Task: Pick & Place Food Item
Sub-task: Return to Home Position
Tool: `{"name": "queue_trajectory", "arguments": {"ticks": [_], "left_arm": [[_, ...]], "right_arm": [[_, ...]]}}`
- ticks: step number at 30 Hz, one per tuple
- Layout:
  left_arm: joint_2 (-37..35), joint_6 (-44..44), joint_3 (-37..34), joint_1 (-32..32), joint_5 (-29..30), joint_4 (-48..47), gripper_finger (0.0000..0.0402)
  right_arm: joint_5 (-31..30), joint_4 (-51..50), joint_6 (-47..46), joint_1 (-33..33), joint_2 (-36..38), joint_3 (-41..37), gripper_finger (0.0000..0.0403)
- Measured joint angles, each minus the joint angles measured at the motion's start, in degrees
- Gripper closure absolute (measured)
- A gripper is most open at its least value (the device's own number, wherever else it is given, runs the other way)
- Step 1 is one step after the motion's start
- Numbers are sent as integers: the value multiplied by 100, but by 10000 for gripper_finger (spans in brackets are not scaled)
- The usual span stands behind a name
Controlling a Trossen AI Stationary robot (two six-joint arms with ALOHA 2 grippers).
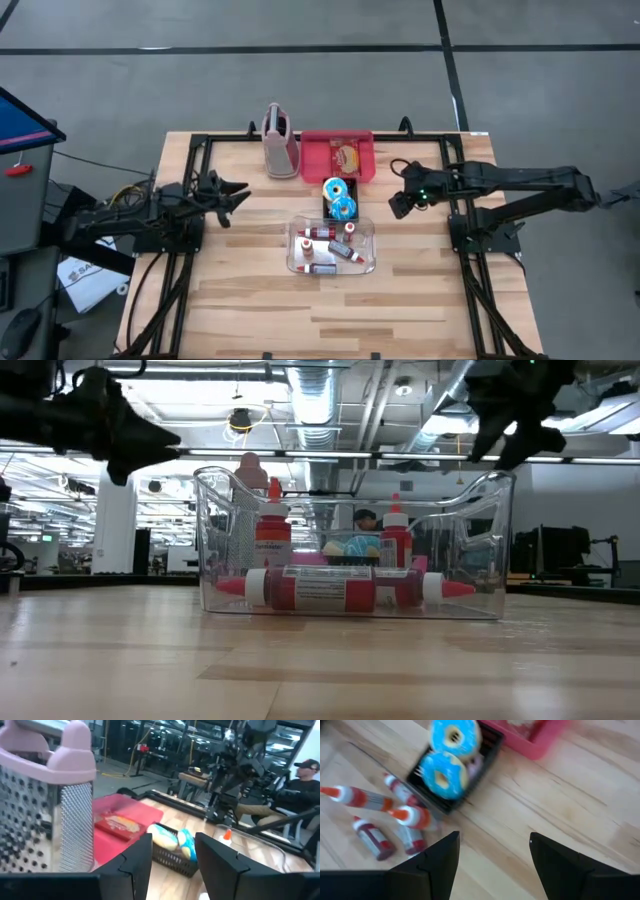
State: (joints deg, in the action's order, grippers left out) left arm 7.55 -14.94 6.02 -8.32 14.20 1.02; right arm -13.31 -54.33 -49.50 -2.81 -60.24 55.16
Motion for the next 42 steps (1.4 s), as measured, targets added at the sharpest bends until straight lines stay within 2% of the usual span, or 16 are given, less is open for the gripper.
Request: {"name": "queue_trajectory", "arguments": {"ticks": [4, 10, 13, 15, 20, 23, 27, 31, 34, 37, 42], "left_arm": [[-382, -62, -203, 156, 0, -266, 257], [-750, -42, -311, 238, -4, -521, 257], [-580, 105, -289, 238, 133, -599, 257], [-362, -126, -287, 237, 170, -597, 257], [167, -177, -286, 236, 188, -592, 257], [458, -180, -286, 236, 188, -587, 257], [782, -181, -296, 236, 190, -515, 257], [1012, -184, -300, 236, 193, -470, 257], [1165, -184, -302, 236, 197, -463, 257], [1274, -184, -302, 236, 198, -455, 257], [1366, -184, -302, 234, 205, -448, 257]], "right_arm": [[-130, 370, 126, 135, -170, 2, 170], [-113, 396, 422, 240, -464, 2, 170], [-114, 444, 831, 199, -466, 1, 170], [-127, 615, 1188, 127, -436, 0, 170], [-133, 1951, 2291, -80, -315, -76, 170], [68, 3042, 2811, -188, -213, -504, 170], [872, 4524, 3290, -408, -119, -1334, 170], [1689, 5625, 3774, -653, -28, -1996, 170], [2052, 6026, 4165, -812, 147, -2324, 170], [2098, 6504, 4343, -990, 581, -2852, 170], [1698, 7020, 3827, -1080, 2045, -4064, 170]]}}
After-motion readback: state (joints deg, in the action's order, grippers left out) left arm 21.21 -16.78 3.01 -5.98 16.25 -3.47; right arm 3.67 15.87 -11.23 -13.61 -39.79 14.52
